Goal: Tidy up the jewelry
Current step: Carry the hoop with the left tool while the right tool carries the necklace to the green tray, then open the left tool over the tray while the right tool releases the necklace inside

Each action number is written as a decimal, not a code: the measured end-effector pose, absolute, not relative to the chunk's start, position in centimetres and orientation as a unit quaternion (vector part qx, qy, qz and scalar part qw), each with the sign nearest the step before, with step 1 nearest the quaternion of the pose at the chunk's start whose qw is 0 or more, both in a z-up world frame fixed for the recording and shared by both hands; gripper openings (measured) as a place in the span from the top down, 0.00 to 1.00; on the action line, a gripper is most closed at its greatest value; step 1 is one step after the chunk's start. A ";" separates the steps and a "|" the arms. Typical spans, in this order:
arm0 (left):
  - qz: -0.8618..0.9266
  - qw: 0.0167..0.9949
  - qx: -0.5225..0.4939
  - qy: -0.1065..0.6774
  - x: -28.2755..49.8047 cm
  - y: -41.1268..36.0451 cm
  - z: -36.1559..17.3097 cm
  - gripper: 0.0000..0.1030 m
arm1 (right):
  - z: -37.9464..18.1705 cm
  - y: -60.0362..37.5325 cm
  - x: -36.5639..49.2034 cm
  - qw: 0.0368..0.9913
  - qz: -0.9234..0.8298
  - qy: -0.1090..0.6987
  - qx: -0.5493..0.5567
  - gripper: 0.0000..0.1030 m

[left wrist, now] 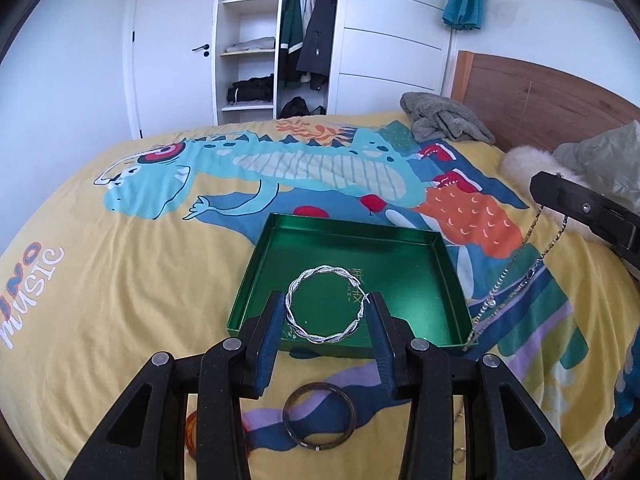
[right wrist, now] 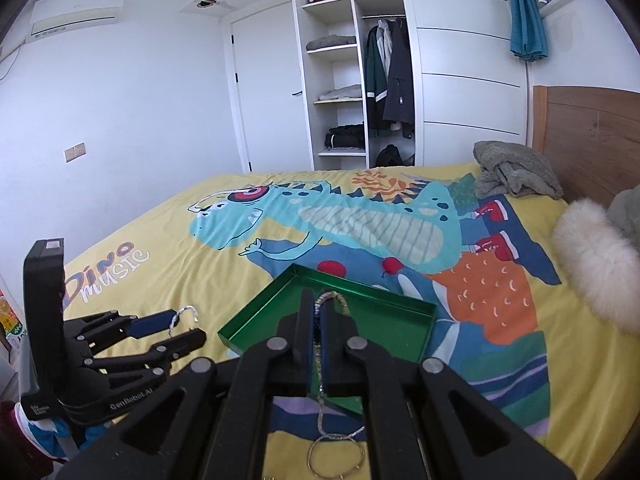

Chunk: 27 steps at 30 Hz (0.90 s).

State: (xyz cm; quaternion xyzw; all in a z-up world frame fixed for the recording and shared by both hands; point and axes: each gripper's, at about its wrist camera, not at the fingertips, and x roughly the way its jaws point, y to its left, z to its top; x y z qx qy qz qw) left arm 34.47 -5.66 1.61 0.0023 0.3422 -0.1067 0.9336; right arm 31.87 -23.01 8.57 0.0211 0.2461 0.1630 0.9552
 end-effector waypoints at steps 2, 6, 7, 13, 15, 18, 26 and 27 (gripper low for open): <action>-0.098 0.932 0.005 0.349 36.5 -6.0 0.5 0.60 | 7.8 -22.2 33.9 0.954 0.171 0.245 0.017 0.98; -0.080 0.926 0.012 0.370 40.4 -6.8 -2.2 0.60 | 4.4 -22.1 37.5 0.949 0.172 0.264 0.019 0.98; -0.077 0.922 0.016 0.378 41.3 -7.0 -3.2 0.60 | 3.1 -22.4 38.5 0.947 0.165 0.275 0.020 0.98; -0.061 0.905 0.032 0.420 45.2 -8.8 -8.3 0.60 | -5.8 -26.0 42.0 0.925 0.101 0.365 0.034 0.98; -0.056 0.900 0.035 0.431 45.9 -9.0 -9.6 0.60 | -7.6 -27.1 42.2 0.918 0.091 0.384 0.037 0.97; -0.050 0.894 0.037 0.444 46.5 -9.0 -11.0 0.60 | -9.1 -28.0 42.1 0.911 0.090 0.401 0.040 0.97; -0.043 0.886 0.048 0.459 46.5 -9.2 -11.9 0.57 | -10.1 -27.7 41.1 0.896 0.102 0.431 0.021 0.86; -0.043 0.886 0.051 0.459 46.4 -9.3 -11.8 0.53 | -10.0 -27.7 40.8 0.895 0.106 0.432 0.022 0.81</action>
